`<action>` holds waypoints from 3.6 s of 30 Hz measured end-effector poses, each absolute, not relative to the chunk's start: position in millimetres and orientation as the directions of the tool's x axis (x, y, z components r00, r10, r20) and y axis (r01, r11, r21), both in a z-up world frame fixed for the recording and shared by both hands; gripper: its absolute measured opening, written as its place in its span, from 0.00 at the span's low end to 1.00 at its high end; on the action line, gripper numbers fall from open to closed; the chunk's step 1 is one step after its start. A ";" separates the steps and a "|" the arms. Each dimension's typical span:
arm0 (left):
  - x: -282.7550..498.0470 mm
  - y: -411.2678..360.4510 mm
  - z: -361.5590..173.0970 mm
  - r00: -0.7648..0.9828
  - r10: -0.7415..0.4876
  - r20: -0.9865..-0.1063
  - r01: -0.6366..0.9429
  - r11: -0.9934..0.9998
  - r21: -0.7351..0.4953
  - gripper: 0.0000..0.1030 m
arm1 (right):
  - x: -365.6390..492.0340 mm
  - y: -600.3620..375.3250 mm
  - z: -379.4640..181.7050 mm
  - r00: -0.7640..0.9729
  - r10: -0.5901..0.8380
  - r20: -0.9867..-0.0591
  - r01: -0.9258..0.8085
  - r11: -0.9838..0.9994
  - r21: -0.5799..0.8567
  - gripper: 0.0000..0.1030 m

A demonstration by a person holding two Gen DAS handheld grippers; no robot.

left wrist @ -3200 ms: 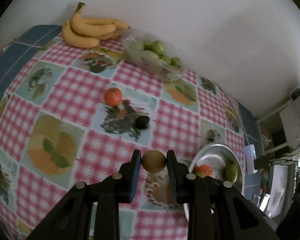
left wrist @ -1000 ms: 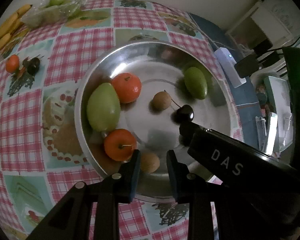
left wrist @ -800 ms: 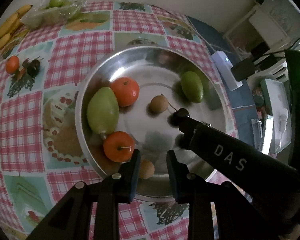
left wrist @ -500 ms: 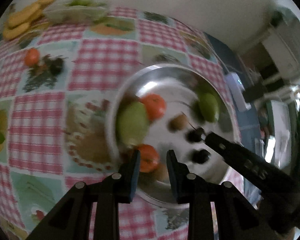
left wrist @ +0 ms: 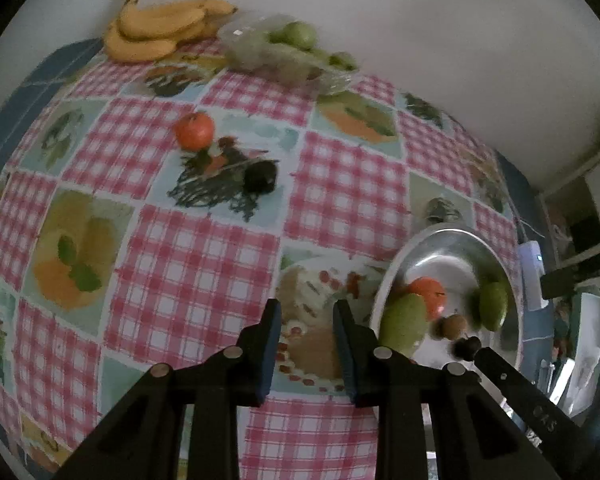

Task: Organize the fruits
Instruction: 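Move the left tool to the orange while the right tool approaches the last dark plum, then close the left tool on the orange while the right tool grasps the dark plum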

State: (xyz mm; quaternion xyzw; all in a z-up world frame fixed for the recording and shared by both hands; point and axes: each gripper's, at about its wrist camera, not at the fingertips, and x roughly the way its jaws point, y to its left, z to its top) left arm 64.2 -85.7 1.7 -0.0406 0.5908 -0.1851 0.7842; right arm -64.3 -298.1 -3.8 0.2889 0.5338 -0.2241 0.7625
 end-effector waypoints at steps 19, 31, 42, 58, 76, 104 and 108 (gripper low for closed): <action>77.7 -66.1 -17.0 0.280 -0.210 -0.937 0.145 0.974 -0.175 1.00 | -53.5 -282.3 -10.7 0.323 -0.046 -0.945 0.585 0.795 0.161 0.97; 88.6 -52.3 -14.4 0.316 -0.181 -0.931 0.121 0.981 -0.149 1.00 | -36.6 -266.6 -5.9 0.386 -0.005 -0.923 0.537 0.814 0.220 0.97; 116.7 1.3 -5.6 0.386 -0.111 -0.916 0.021 0.993 -0.112 1.00 | -2.2 -213.5 6.3 0.434 0.042 -0.900 0.388 0.893 0.229 0.97; 129.2 39.9 -10.6 0.382 -0.149 -0.912 -0.056 0.981 -0.184 1.00 | 41.0 -156.3 31.9 0.525 0.142 -0.839 0.244 0.920 0.308 0.97; 198.9 28.6 -25.2 0.369 -0.226 -0.901 0.111 0.974 -0.199 1.00 | 111.6 -160.1 -11.4 0.443 0.086 -0.892 0.262 0.940 0.220 0.97; 238.6 -37.1 -47.4 0.207 -0.379 -0.902 0.271 0.908 -0.319 0.61 | 155.5 -154.8 -45.8 0.372 0.085 -0.924 0.234 0.955 0.182 0.44; 240.1 -43.2 -50.7 0.200 -0.380 -0.903 0.278 0.906 -0.320 0.54 | 156.7 -155.0 -46.2 0.373 0.090 -0.924 0.231 0.955 0.186 0.37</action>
